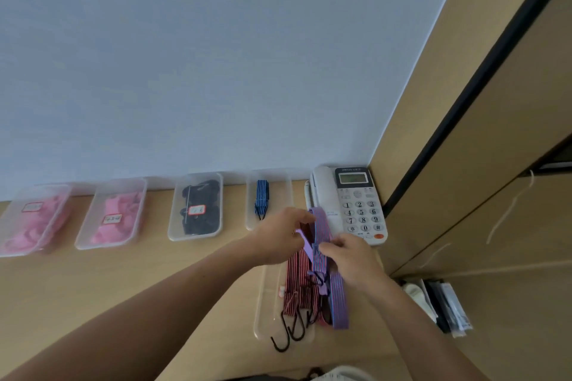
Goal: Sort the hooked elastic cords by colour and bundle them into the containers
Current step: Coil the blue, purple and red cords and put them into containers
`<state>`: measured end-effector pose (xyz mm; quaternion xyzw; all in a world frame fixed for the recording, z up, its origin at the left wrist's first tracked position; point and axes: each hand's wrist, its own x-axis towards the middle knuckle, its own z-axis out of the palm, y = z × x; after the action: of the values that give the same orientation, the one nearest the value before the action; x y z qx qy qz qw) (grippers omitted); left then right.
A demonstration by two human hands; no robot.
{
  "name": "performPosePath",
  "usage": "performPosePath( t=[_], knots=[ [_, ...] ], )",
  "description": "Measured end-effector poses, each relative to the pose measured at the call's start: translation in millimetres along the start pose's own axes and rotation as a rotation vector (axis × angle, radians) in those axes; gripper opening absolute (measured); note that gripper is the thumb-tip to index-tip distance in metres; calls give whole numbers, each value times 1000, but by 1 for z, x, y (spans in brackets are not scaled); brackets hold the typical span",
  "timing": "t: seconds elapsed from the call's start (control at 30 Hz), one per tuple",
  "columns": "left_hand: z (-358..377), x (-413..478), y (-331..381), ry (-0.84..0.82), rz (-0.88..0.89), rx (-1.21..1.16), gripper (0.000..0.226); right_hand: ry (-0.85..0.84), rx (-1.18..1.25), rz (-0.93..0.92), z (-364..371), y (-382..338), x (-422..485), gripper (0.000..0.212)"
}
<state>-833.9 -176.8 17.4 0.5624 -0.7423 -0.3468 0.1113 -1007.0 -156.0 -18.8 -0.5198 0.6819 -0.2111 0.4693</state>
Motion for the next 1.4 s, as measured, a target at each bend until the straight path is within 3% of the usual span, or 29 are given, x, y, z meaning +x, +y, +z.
performPosePath(
  t=[0.1,0.23,0.33,0.43,0.67,0.77,0.87,0.93,1.03,1.27,1.4],
  knots=[
    [-9,1,4,34,129,62,57,8,232,-36,-12,-16,-3,17],
    [-22,4,14,119,274,23,45,-49,454,-95,-24,-38,-20,19],
    [-30,6,17,149,275,-59,34,-137,611,-158,-31,-48,-32,16],
    [-36,8,22,220,222,-144,26,-176,613,-242,-36,-53,-41,18],
    [-41,7,37,331,231,-281,23,18,488,-326,-38,-61,-43,19],
    [-49,4,40,244,209,-359,27,140,528,-385,-42,-68,-42,17],
    [-54,-3,42,34,205,-520,24,208,556,-438,-45,-76,-39,19],
    [-57,-5,42,-54,205,-652,37,248,542,-468,-46,-78,-37,19],
    [-60,-8,41,-61,236,-718,39,247,530,-506,-47,-79,-35,14],
    [-60,-9,47,-63,284,-613,34,280,519,-522,-40,-78,-35,9],
    [-60,-9,50,-36,251,-681,27,219,570,-441,-37,-71,-39,22]
  ],
)
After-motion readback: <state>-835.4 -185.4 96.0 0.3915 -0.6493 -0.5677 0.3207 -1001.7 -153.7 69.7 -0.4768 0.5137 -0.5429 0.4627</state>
